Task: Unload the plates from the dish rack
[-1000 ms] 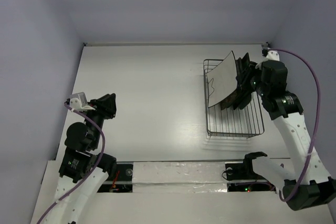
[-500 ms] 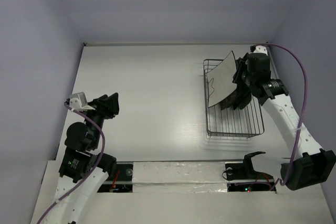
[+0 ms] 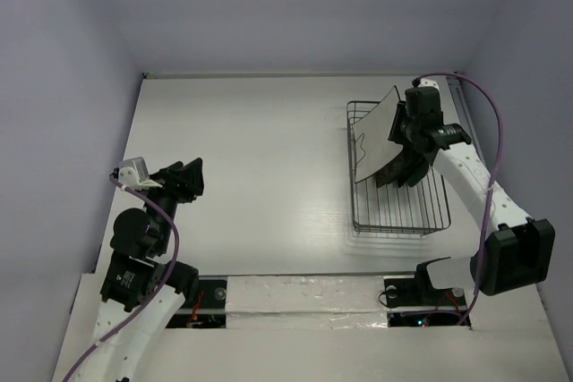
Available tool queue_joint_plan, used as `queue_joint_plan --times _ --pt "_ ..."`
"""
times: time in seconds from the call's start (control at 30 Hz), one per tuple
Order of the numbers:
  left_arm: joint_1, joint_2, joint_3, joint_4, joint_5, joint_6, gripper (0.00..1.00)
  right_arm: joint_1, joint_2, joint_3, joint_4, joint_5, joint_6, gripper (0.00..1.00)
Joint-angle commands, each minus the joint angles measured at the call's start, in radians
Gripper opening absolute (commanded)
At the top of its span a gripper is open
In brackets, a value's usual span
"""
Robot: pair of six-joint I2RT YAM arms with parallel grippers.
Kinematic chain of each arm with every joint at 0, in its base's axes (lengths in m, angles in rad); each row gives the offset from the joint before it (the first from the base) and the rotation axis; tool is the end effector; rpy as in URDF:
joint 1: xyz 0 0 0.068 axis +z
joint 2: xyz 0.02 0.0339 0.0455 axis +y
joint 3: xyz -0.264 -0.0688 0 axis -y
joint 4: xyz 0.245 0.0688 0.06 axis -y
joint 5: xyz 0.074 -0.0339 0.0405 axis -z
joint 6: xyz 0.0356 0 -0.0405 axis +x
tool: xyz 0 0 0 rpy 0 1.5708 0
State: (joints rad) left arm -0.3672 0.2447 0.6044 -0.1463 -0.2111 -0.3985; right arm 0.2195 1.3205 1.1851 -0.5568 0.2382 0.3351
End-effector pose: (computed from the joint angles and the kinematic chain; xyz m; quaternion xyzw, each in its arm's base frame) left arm 0.0759 -0.0212 0.3429 -0.0918 0.6229 -0.2278 0.7427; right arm 0.2840 0.0547 0.3263 0.1024 0.8942 0.0122 0.4356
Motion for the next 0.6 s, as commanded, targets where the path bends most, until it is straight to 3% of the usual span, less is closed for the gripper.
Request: queue_joint_plan --times 0.0,0.13,0.27,0.33,0.57 --pt "-0.004 0.01 0.0 0.057 0.004 0.007 0.52 0.006 0.037 0.053 0.06 -0.008 -0.014 0.35" --pt "-0.004 0.011 -0.002 0.06 0.004 0.009 0.53 0.006 0.071 0.08 0.061 0.0 -0.025 0.33" --pt "-0.004 0.005 -0.002 0.062 0.004 0.007 0.54 0.006 0.056 0.093 0.061 0.012 -0.031 0.07" --pt "-0.004 0.007 -0.003 0.06 0.004 0.007 0.54 0.006 0.052 0.105 0.045 0.021 -0.042 0.01" --pt "-0.004 0.004 -0.003 0.063 0.004 0.007 0.55 0.006 0.011 0.183 0.005 0.032 -0.062 0.0"
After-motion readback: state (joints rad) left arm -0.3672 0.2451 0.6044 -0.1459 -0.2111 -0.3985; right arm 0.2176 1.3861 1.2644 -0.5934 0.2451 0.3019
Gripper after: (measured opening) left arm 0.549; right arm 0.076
